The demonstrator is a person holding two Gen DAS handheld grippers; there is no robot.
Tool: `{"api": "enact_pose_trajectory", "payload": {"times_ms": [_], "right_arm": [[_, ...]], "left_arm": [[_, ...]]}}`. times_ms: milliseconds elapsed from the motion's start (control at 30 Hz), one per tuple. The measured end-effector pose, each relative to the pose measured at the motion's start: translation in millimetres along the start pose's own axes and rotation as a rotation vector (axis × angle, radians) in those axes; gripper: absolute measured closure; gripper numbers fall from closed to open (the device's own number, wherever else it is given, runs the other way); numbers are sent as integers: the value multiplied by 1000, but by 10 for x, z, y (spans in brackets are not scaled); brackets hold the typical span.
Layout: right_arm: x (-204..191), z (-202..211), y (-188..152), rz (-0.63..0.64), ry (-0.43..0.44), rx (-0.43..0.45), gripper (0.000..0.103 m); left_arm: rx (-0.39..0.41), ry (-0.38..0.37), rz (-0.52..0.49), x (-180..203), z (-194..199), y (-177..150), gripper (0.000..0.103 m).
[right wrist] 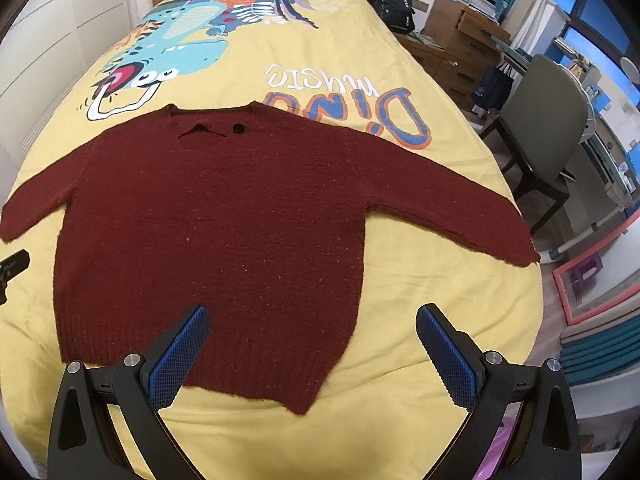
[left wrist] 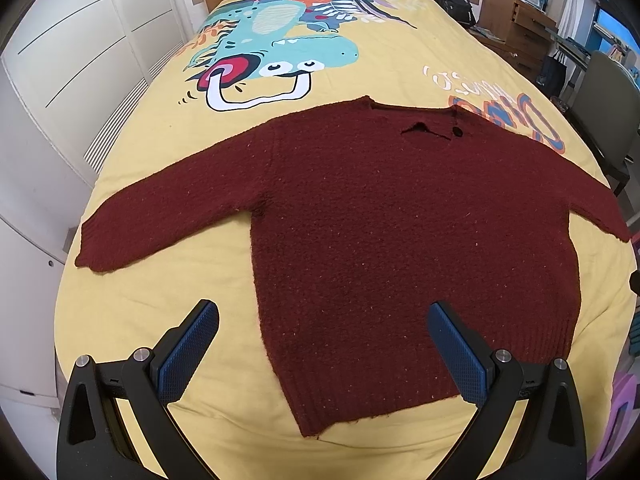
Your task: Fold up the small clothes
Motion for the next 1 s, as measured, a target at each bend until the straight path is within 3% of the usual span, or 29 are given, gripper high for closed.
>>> {"api": "enact_pose_trajectory", "payload": {"times_ms": [1000], "right_arm": [[40, -106, 63, -12, 7, 22, 0]], "left_arm": [[0, -55, 13, 96, -173, 0, 1]]}}
Point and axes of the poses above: each gripper's, at about its wrist camera, not at the fingertips, and z roughly against the way its jaws point, x to its right, y to its top, the point moved 8 cm from there along -z, roughly the way its jaws point, and after that the axes turned 10 degrees about -z, right-handed, at the moved point
